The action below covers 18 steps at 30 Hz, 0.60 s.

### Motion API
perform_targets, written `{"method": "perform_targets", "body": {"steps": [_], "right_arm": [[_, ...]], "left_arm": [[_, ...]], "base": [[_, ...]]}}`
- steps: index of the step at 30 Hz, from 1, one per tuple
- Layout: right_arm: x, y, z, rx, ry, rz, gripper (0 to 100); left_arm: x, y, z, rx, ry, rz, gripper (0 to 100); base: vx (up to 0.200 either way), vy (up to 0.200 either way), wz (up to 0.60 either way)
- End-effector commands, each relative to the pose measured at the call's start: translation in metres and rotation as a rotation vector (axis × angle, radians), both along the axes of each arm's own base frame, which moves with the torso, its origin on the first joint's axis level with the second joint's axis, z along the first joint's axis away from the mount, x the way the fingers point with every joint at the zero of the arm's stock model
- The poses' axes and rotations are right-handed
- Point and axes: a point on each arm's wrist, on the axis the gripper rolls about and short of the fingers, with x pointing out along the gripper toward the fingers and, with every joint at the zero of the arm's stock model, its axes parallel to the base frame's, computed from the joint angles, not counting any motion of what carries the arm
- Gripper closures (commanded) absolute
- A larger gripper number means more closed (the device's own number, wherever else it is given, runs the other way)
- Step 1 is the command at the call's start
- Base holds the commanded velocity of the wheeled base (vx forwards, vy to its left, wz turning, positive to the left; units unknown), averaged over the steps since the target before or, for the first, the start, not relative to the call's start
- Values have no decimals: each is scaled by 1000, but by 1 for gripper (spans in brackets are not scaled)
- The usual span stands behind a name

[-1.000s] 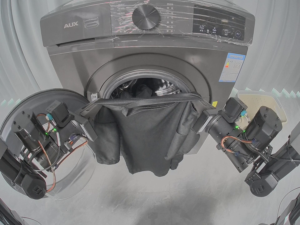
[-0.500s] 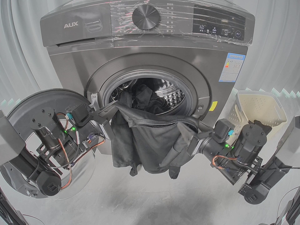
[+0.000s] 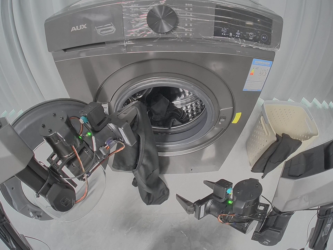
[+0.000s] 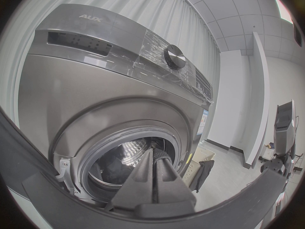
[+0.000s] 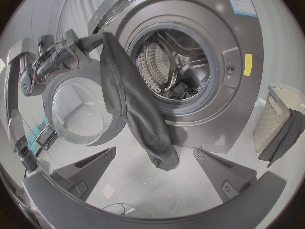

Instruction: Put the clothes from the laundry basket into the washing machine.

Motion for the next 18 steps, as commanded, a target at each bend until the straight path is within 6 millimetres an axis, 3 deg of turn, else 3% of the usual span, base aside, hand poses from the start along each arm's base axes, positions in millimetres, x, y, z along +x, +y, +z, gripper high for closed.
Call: {"method": "perform_targets", "body": {"steps": [1, 10, 18], "right_arm": [[7, 10, -12, -12, 5, 6, 0], [42, 28, -2, 62, -96, -25, 0], [69, 30, -28, 30, -99, -25, 0]], "left_arm": [[0, -6, -3, 3, 3, -17, 100], [2, -7, -1, -1, -8, -18, 100], [0, -11, 2, -4, -22, -41, 100]], "base": [[0, 0, 0], [0, 0, 0], [0, 0, 0]]}}
